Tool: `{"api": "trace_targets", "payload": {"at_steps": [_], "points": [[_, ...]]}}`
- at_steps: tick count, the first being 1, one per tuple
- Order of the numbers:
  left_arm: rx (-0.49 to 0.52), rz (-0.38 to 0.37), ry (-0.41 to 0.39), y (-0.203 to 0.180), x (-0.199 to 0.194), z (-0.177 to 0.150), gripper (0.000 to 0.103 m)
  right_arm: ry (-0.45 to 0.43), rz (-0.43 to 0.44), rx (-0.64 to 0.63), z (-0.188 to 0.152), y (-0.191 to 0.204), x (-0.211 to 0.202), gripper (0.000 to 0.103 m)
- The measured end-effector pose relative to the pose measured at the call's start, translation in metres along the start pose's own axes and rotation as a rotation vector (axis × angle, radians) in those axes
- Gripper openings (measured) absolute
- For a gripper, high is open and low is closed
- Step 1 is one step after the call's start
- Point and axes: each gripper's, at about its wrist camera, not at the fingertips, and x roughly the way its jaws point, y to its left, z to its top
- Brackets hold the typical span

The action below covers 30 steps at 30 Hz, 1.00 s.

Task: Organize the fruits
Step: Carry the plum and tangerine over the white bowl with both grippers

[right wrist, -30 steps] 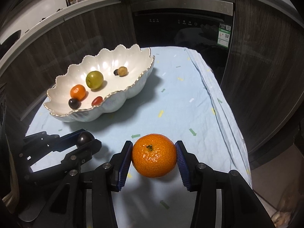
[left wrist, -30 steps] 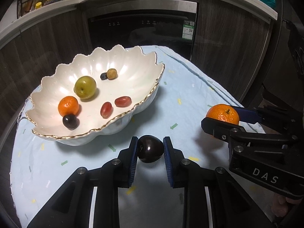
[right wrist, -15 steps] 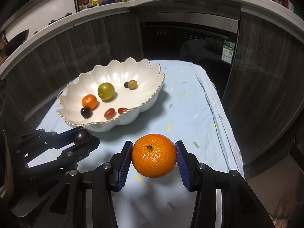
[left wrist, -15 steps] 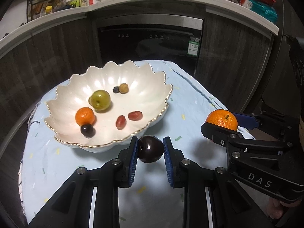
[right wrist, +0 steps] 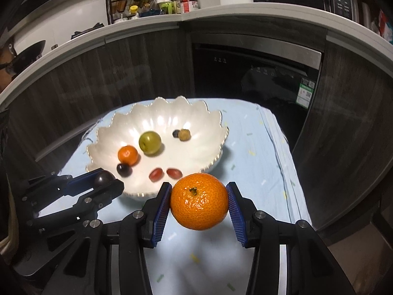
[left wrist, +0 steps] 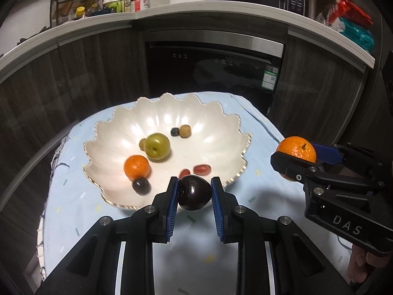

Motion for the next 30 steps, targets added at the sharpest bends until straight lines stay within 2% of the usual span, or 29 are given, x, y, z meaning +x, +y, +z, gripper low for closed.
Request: {"api": "trace_targets", "payload": {"at_steps": [7,11,30], "points": [[-0.027,0.011,0.009,0.016,0.011,0.014,0.027,-0.019,0.0,-0.012,0.022,0.003,0.011,0.047],[-0.056,-0.003,0.047,0.024,0.023,0.016,0.027,-0.018,0.001,-0.019,0.03,0.004,0.019,0.047],[-0.132,-0.033,0.159,0.043,0.068,0.011,0.027,0.05,-0.008,-0.039,0.066,0.008,0.083,0.047]]}}
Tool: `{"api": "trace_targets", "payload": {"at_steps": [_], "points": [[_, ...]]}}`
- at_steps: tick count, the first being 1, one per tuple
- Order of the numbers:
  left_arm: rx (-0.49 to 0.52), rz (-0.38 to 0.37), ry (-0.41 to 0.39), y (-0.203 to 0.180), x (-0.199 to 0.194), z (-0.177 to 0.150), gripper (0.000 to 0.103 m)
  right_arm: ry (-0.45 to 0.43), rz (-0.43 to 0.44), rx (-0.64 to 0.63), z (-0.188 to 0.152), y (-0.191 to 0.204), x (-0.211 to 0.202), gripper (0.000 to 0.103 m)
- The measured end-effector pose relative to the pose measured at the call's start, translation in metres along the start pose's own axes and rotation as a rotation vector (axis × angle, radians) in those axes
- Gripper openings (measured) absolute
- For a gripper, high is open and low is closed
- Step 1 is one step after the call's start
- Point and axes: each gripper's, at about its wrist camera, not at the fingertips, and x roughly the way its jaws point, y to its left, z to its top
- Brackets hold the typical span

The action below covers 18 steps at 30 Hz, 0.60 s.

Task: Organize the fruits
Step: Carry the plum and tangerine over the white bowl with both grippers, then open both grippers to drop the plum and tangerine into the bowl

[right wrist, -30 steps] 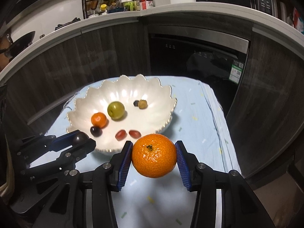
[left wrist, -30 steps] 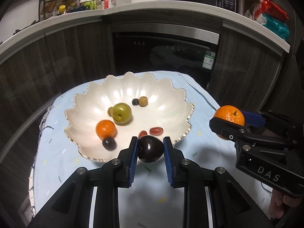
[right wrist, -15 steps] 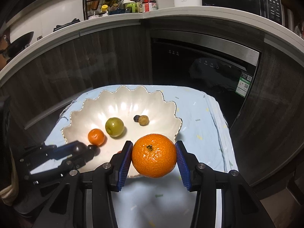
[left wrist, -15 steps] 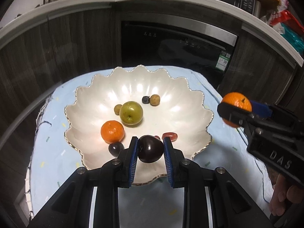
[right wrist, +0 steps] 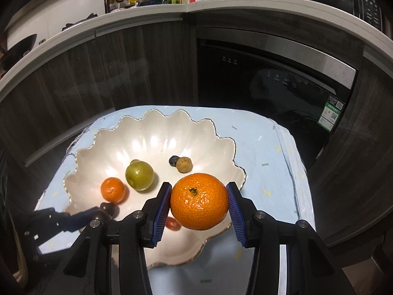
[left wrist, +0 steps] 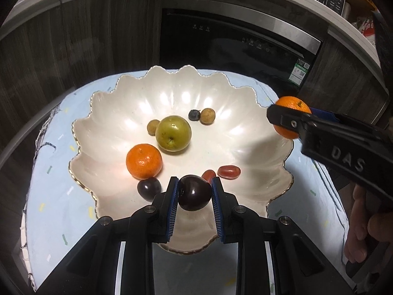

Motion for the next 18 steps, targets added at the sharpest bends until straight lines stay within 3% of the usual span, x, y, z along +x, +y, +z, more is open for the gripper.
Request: {"api": "trace_targets", "payload": {"at_steps": [10,18], "points": [[-0.025,0.0,0.039,0.004,0.015,0.004,0.028,0.065,-0.003,0.0,0.009,0.0,0.031,0.047],[-0.051,0.015,0.023,0.009,0.014,0.009,0.055,0.092,-0.006,0.013,0.009,-0.002,0.041,0.048]]}}
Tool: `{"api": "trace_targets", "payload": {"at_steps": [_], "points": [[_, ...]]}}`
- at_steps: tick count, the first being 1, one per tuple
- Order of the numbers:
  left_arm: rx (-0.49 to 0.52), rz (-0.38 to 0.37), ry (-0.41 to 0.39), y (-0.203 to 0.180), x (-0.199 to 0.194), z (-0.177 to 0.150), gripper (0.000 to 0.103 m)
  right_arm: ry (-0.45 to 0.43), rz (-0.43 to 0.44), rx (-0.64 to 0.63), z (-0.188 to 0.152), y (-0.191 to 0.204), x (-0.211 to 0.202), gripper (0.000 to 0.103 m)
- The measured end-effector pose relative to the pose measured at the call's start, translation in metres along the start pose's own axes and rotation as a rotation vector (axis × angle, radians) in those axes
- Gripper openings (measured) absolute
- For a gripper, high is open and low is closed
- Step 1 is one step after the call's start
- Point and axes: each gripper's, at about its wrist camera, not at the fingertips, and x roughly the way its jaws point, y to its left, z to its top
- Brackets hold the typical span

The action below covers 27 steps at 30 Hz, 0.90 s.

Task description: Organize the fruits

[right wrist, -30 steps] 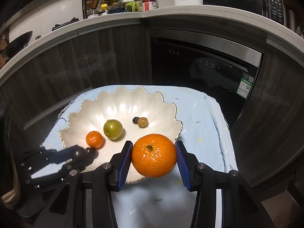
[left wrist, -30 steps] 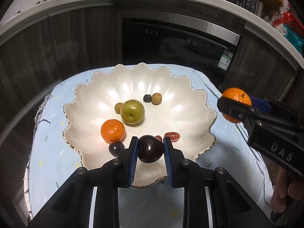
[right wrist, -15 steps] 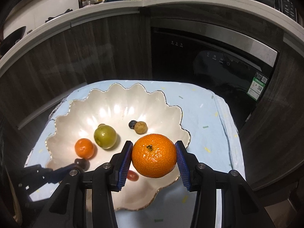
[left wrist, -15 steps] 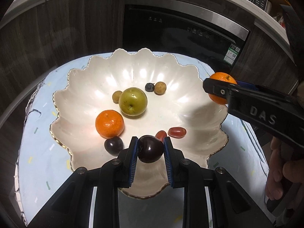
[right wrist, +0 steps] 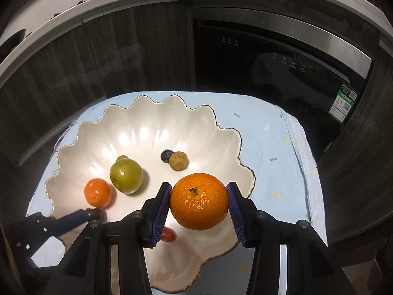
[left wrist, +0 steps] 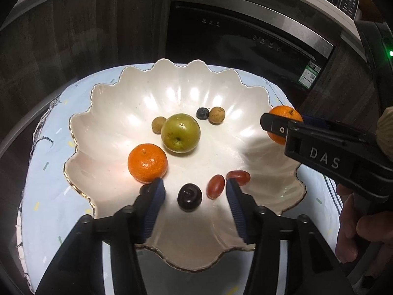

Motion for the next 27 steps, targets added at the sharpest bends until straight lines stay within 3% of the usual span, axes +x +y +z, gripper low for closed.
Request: {"api": "trace_targets", "payload": {"at_steps": [4,6,7,14,18,27], "points": [[-0.013,0.003,-0.001,0.003,-0.002,0.001,0.065,0.006,-0.011,0.001,0.0,0.0,0.0,0.052],[-0.016,0.013,-0.001,0.003,-0.003,0.001,0.068,-0.008,-0.018,0.007,0.001,-0.002,-0.002,0.07],[-0.018,0.021,-0.001,0.004,-0.003,0.001,0.071,-0.023,-0.016,0.013,0.001,-0.003,-0.006,0.072],[-0.033,0.035,-0.02,0.006,-0.013,0.003,0.084,-0.057,-0.034,0.018,0.006,-0.004,-0.018,0.072],[-0.042,0.046,-0.037,0.008,-0.021,0.004,0.086,-0.072,-0.035,0.022,0.007,-0.003,-0.026,0.079],[-0.054,0.074,-0.079,0.011,-0.044,0.004,0.092,-0.106,-0.047,0.028,0.003,0.0,-0.05,0.079]]}}
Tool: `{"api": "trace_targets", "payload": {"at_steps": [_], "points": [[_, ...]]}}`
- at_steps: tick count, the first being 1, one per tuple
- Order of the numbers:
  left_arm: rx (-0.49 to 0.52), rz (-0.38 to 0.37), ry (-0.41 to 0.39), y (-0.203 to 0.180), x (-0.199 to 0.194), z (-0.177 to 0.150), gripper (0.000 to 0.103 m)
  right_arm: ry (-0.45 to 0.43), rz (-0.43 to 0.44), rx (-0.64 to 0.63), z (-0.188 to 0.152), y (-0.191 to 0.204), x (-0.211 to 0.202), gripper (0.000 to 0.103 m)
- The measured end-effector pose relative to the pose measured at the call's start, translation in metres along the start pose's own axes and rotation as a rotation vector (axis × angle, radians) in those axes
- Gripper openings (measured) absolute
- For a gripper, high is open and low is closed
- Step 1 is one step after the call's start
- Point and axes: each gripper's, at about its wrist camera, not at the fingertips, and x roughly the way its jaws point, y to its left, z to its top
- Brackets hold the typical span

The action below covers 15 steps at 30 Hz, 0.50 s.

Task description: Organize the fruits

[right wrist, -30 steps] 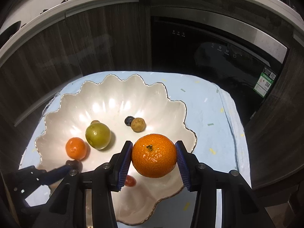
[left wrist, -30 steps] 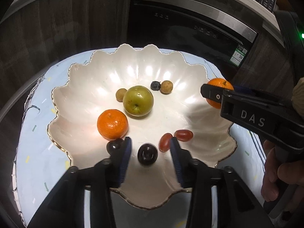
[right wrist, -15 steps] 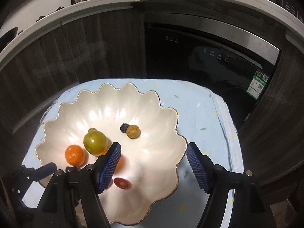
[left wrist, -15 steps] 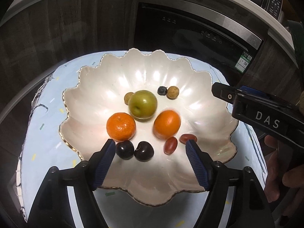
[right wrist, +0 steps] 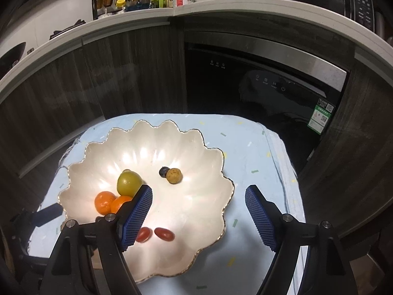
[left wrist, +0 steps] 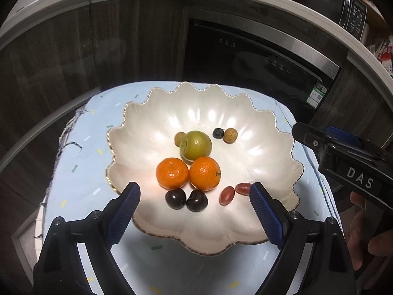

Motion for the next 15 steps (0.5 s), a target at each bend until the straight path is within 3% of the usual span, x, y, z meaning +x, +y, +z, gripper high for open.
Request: {"api": "trace_targets", "payload": {"at_steps": [15], "points": [[-0.003,0.029,-0.064,0.005,-0.037,-0.001,0.094,-0.057,-0.005,-0.007,-0.005,0.008,-0.042,0.079]]}}
